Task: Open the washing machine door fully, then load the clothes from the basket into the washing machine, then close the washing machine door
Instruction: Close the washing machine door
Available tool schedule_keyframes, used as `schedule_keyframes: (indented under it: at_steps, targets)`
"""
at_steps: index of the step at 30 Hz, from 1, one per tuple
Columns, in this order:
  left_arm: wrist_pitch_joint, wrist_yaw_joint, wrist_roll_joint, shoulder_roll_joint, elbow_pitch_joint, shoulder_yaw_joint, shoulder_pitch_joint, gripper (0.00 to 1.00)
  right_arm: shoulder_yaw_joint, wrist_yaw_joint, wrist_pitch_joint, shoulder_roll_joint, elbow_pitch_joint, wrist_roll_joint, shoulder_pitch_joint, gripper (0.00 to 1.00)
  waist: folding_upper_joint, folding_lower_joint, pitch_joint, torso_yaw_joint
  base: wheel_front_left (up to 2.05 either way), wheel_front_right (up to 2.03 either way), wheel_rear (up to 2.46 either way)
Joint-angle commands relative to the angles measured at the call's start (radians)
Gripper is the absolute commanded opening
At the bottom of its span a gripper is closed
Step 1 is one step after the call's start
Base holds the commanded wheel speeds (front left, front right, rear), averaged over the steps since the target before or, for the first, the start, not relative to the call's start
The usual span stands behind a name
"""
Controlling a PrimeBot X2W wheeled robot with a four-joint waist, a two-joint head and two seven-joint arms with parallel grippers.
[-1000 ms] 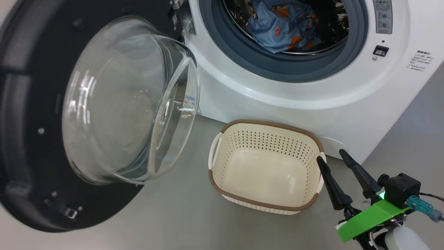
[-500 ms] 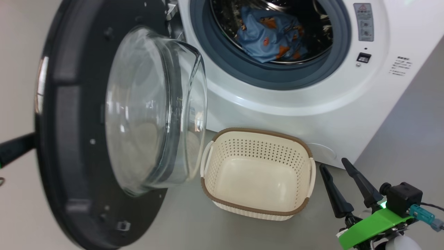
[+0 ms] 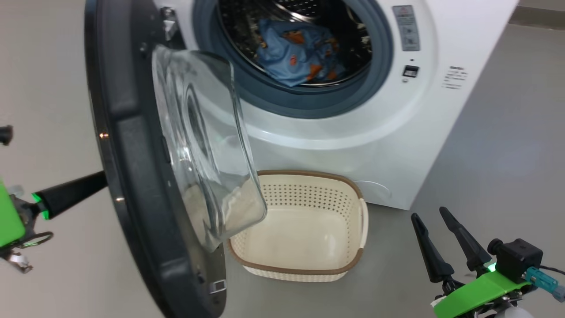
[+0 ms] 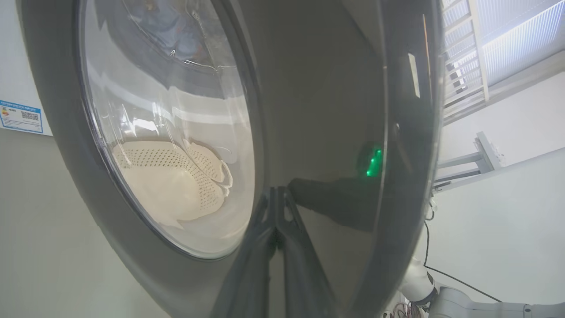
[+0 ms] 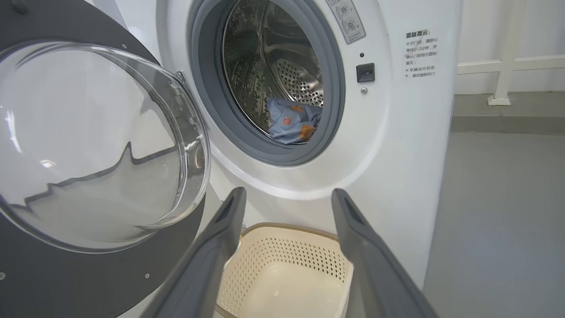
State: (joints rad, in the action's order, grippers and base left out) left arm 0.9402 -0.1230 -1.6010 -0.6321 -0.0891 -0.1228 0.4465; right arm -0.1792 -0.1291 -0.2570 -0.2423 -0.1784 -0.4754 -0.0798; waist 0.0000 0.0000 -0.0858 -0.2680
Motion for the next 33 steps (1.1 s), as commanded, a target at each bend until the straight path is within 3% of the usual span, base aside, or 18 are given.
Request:
schedule_keyframes:
  at_steps: [1, 11, 25, 33]
  targets:
    - [-0.007, -0.008, 0.003, -0.028, -0.038, 0.040, 0.052, 0.00, -0.015, -0.002, -0.005, -0.003, 0.027, 0.010, -0.001, 1.00, 0.0000, 0.0000, 0.001, 0.035, 0.00, 0.00, 0.00]
    - [-0.030, -0.008, 0.025, 0.034, -0.037, 0.022, 0.101, 0.00, 0.004, -0.002, -0.005, 0.014, 0.037, 0.015, -0.007, 1.00, 0.0000, 0.0000, -0.017, 0.139, 0.00, 0.00, 0.00]
    - [-0.095, -0.008, 0.066, 0.055, 0.026, 0.024, 0.159, 0.00, 0.021, -0.002, -0.005, 0.040, 0.047, 0.020, -0.021, 1.00, 0.0000, 0.0000, -0.049, 0.295, 0.00, 0.00, 0.00]
    - [-0.145, -0.008, 0.078, 0.057, 0.045, 0.015, 0.160, 0.00, 0.038, -0.002, -0.005, 0.047, 0.048, 0.022, -0.011, 1.00, 0.0000, 0.0000, -0.049, 0.314, 0.00, 0.00, 0.00]
